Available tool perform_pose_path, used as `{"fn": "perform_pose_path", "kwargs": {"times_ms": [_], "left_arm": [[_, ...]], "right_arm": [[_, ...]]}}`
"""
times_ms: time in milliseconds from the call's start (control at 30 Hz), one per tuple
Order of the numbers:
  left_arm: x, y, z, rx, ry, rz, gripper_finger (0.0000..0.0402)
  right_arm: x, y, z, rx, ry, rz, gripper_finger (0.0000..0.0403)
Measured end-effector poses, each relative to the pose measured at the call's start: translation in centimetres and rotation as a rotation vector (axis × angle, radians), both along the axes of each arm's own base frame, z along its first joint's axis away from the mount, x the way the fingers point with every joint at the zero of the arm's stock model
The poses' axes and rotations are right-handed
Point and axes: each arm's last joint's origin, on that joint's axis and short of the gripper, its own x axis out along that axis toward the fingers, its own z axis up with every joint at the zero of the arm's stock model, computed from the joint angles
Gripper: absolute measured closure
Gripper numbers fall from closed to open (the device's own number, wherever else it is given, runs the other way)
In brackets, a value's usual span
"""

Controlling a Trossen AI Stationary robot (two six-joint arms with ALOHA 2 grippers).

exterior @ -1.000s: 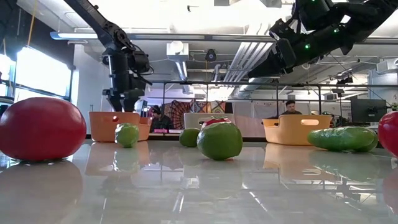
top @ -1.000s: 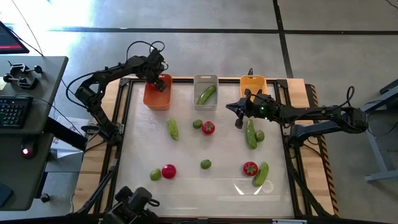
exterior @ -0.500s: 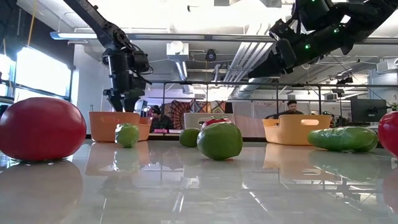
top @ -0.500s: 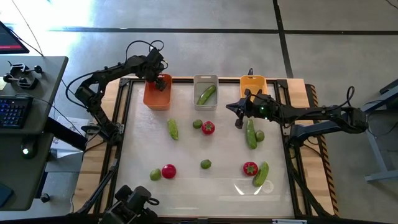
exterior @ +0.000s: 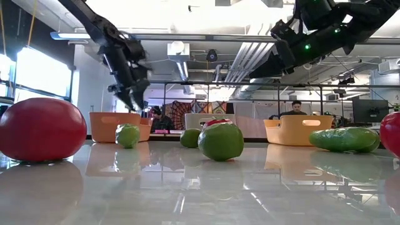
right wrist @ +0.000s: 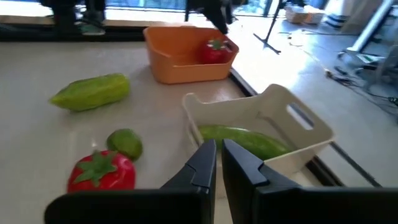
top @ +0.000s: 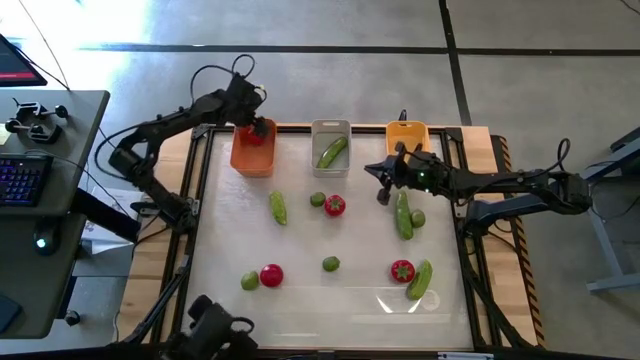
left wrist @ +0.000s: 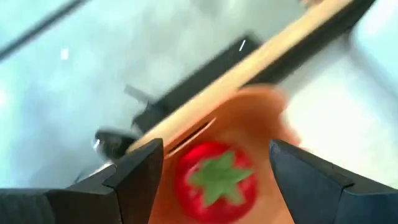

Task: Sort produce into baskets
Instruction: Adjust the cucumber in the gray bin

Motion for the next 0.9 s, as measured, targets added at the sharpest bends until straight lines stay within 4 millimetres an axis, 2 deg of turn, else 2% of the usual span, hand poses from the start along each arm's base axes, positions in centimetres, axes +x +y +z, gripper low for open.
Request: {"fn": "perform_pose_path", "kwargs": {"times_ms": [167,367,533,633,733,900], "left_arm": [[0.0,-2.8,1.7,0.172,-0.16,-0.031,0.0124],[0.1,-7.1,2.8,0.324,-0.317,-0.125,0.0124],[-0.3,-9.8,2.3,0.421,-0.449,-0.169,0.0124],[-0.9,-10.9,1.9,0.468,-0.527,-0.174,0.0124],[-1.6,-11.8,1.4,0.483,-0.566,-0.188,0.0124],[-2.4,-12.9,1.2,0.496,-0.599,-0.212,0.0124]], "right_arm": [[1.0,-0.3,1.1,-0.003,0.0,-0.009,0.0386],[5.2,-2.0,3.3,0.047,0.167,-0.027,0.0386],[9.2,-5.9,6.2,0.145,0.336,-0.085,0.0393],[11.1,-8.6,7.1,0.195,0.441,-0.084,0.0401],[12.7,-11.2,7.3,0.256,0.548,-0.084,0.0402],[14.9,-14.5,5.3,0.369,0.725,-0.052,0.0402]]}}
